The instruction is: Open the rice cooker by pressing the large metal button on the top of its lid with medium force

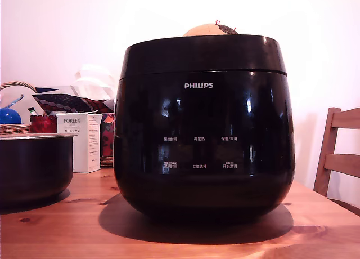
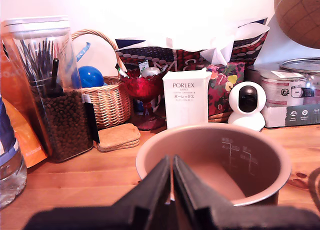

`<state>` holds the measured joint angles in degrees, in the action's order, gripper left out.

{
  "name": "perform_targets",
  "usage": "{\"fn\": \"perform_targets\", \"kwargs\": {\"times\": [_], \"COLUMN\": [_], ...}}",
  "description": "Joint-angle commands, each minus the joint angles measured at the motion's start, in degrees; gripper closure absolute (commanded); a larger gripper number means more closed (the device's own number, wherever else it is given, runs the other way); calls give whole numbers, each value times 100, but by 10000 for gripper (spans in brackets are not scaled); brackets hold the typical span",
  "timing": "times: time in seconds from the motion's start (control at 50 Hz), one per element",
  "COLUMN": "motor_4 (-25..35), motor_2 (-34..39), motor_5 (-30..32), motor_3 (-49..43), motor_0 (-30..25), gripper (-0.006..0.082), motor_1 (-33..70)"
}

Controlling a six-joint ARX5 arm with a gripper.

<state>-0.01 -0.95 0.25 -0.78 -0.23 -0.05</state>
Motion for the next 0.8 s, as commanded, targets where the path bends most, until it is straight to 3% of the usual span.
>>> {"fn": "perform_targets", "kwargs": {"times": [0.0, 0.4, 0.52, 0.54, 0.6, 0.62, 0.66, 0.78], "motor_4": [863, 885, 1296, 1421, 1683, 1759, 1915, 2282], "motor_2": [238, 238, 232, 232, 227, 227, 223, 188], "motor_5": [-28, -31, -37, -516, -533, -988, -1294, -1834], "motor_3": [-37, 168, 540, 608, 785, 866, 990, 1191], "motor_0": [225, 223, 203, 203, 201, 197, 186, 142], "gripper": [781, 781, 781, 781, 781, 781, 781, 782], "motor_1": [-66, -66, -66, -66, -66, -66, -66, -66]}}
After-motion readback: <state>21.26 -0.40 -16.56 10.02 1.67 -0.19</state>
